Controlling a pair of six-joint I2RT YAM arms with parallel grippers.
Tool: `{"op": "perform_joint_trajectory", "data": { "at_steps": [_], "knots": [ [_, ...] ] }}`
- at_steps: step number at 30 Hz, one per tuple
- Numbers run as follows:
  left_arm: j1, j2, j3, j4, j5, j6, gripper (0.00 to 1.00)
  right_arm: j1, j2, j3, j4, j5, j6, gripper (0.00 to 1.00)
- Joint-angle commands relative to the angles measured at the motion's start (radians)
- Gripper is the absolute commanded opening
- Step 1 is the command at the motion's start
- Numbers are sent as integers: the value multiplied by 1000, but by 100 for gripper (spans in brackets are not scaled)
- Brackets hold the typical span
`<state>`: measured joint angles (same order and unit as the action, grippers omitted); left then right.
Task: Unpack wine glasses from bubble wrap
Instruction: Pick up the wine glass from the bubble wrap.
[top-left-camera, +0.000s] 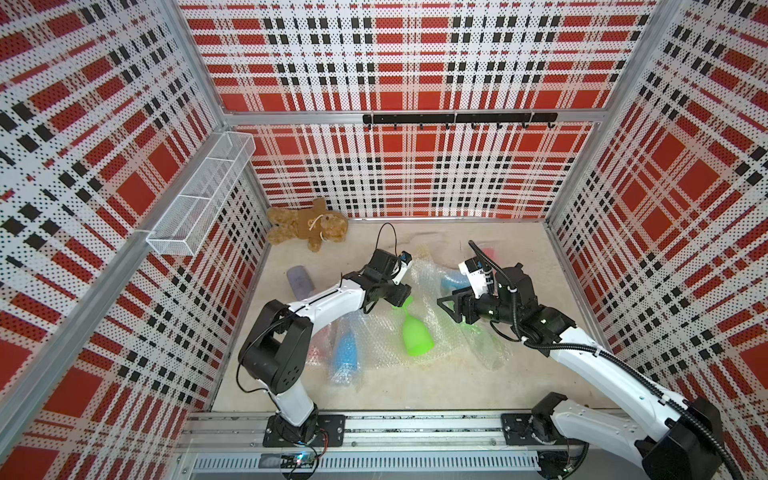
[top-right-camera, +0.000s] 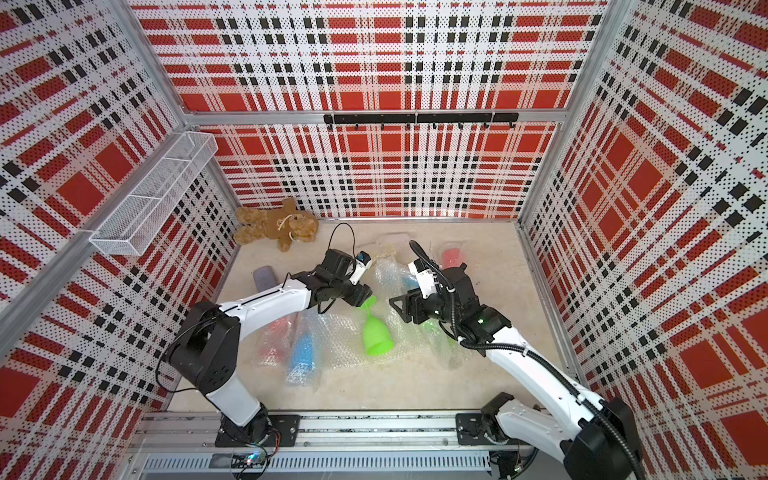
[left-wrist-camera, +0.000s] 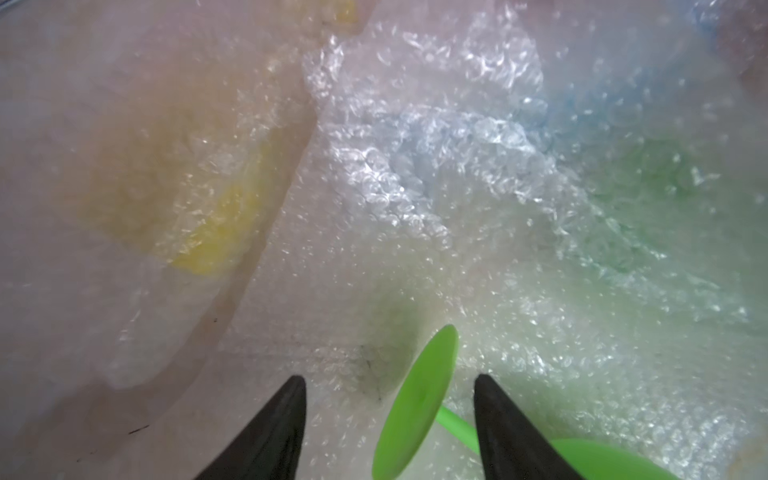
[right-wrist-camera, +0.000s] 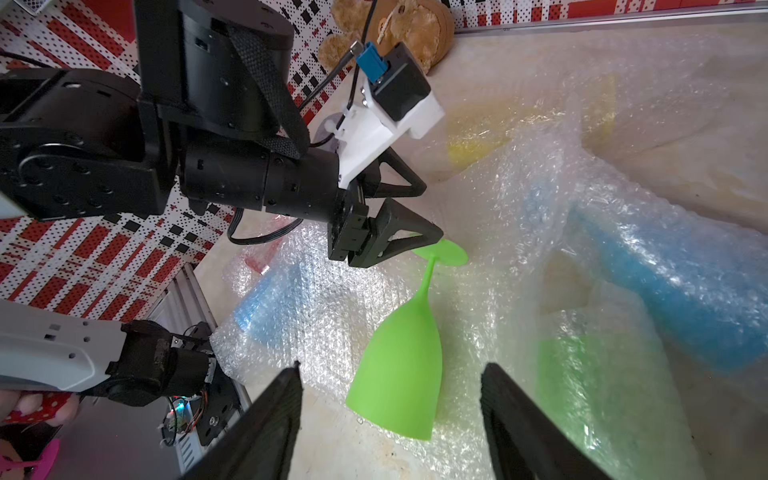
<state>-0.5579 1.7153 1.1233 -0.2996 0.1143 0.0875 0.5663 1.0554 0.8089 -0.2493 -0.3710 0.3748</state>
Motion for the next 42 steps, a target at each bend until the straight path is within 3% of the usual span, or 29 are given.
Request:
{"op": "perform_joint_trajectory", "data": {
  "at_steps": [1,7,19,29,36,42],
  "knots": [
    [-8,37,8,25,50,-1,66,-9,-22,-4,-7,-12,-27,71],
    [-20,60,-22,39,59,-1,61,-10,-11,-13,-6,-3,-27,71],
    [3,79,-13,35,114,-15,19,-11,12,4,-8,19,-22,69],
    [18,22,9,22,162,-36,0,-10,-11,63,-66,55,-28,68],
    [25,-142,-28,32,163,-76,0,-12,-63,127,-101,126,-28,67],
    [95,-304,-130,122,297,-195,0,-20,-114,146,-101,228,12,68]
  ]
}}
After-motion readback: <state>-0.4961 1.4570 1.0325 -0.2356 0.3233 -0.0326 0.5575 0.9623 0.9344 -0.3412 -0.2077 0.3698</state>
